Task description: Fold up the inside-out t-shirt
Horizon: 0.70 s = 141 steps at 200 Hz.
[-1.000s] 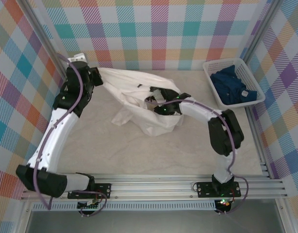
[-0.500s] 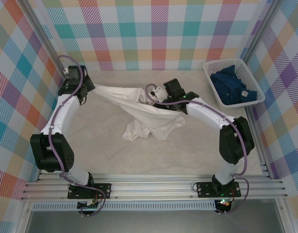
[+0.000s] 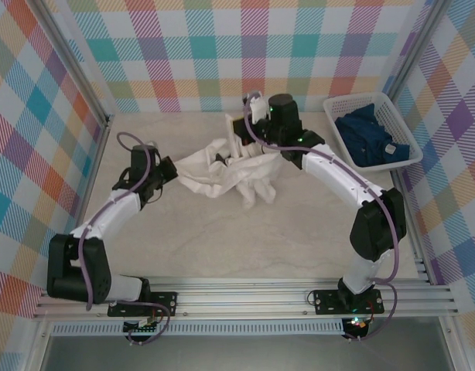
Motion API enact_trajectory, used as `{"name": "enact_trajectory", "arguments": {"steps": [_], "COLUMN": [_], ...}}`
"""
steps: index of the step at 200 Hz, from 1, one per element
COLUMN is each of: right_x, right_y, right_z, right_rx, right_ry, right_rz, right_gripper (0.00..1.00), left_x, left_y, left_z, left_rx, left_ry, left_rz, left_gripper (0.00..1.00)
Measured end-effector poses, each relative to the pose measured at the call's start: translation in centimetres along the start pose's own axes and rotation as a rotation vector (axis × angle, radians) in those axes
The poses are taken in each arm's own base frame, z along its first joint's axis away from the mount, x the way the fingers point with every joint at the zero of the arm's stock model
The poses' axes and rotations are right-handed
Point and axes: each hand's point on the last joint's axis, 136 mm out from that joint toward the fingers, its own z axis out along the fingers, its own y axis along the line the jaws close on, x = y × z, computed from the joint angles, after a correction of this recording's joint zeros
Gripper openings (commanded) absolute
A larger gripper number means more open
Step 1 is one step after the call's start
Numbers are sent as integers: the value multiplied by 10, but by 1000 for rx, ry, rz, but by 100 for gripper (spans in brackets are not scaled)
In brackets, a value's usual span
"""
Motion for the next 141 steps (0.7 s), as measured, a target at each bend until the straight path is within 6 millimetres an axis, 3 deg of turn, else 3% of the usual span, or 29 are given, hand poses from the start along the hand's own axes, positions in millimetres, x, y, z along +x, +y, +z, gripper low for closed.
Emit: {"name": "enact_trajectory", "arguments": {"steps": [24, 52, 71, 95, 116, 129, 141], "right_x": [-41, -61, -72, -79, -78, -74, -69], "right_y": [8, 7, -6, -19, -13, -7, -2], "right_z": [-9, -21, -35, -52, -57, -58, -60], "right_rx": [-72, -163, -206, -242, -285, -306, -319], "right_ry": [-126, -194, -238, -261, -248, -221, -195], "right_rz": [20, 81, 135, 176, 175, 166, 155], "right_gripper": [0, 0, 0, 0, 0, 0, 0], "left_x": [1, 8, 32, 82, 108, 107, 93], "left_y": [-14, 6, 28, 56, 63, 58, 45], "left_z": [-11, 4, 26, 57, 56, 51, 42], "left_rx": [49, -45, -120, -187, -177, -154, -108], "left_ry": [-36, -23, 61, 226, 297, 292, 250], "left_rz": [19, 20, 22, 9, -20, -25, -33], "left_gripper": [0, 0, 0, 0, 24, 41, 54]}}
